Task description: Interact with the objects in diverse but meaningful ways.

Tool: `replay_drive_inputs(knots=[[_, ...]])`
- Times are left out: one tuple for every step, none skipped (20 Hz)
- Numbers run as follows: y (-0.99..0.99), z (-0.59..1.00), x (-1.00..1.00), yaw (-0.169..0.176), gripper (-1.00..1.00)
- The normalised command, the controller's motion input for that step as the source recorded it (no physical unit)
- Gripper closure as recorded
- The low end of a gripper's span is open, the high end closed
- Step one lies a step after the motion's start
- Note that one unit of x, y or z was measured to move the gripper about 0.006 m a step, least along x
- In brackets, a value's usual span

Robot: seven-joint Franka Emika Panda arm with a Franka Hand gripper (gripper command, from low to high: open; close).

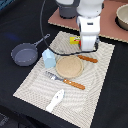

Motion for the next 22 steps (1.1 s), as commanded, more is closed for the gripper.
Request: replay_drive_inputs(knots=[[-0.69, 0.67, 0.29, -0.049, 1.0], [-0.71, 0.65, 0.26, -0.046, 1.0], [-0.76, 0.59, 0.24, -0.035, 1.0], [-0.8, 0.47, 0.2, -0.024, 1.0], [-0.86, 0.2, 0.1, -0.01, 1.0], [-0.88, 0.01, 0.0, -0.003, 1.0], [-0.87, 0.0, 0.0, 0.0, 1.0], [-0.77, -0.1, 0.0, 0.0, 1.0], [-0.69, -0.15, 0.0, 0.0, 1.0], [-0.65, -0.2, -0.01, 0.0, 1.0], [-0.59, -0.24, -0.01, 0.0, 1.0], [-0.47, -0.31, 0.0, 0.0, 1.0], [-0.42, -0.36, -0.05, 0.0, 1.0], [-0.37, -0.41, -0.07, 0.0, 1.0], [-0.3, -0.45, -0.09, 0.003, 1.0], [-0.25, -0.46, -0.12, 0.006, 1.0], [-0.11, -0.43, -0.1, 0.016, 1.0], [-0.02, -0.4, -0.07, 0.024, 1.0], [0.0, -0.33, 0.0, 0.027, 1.0], [0.0, -0.29, 0.0, 0.018, 1.0], [0.0, -0.26, 0.0, 0.017, 1.0], [0.0, -0.18, -0.02, 0.019, 1.0]])
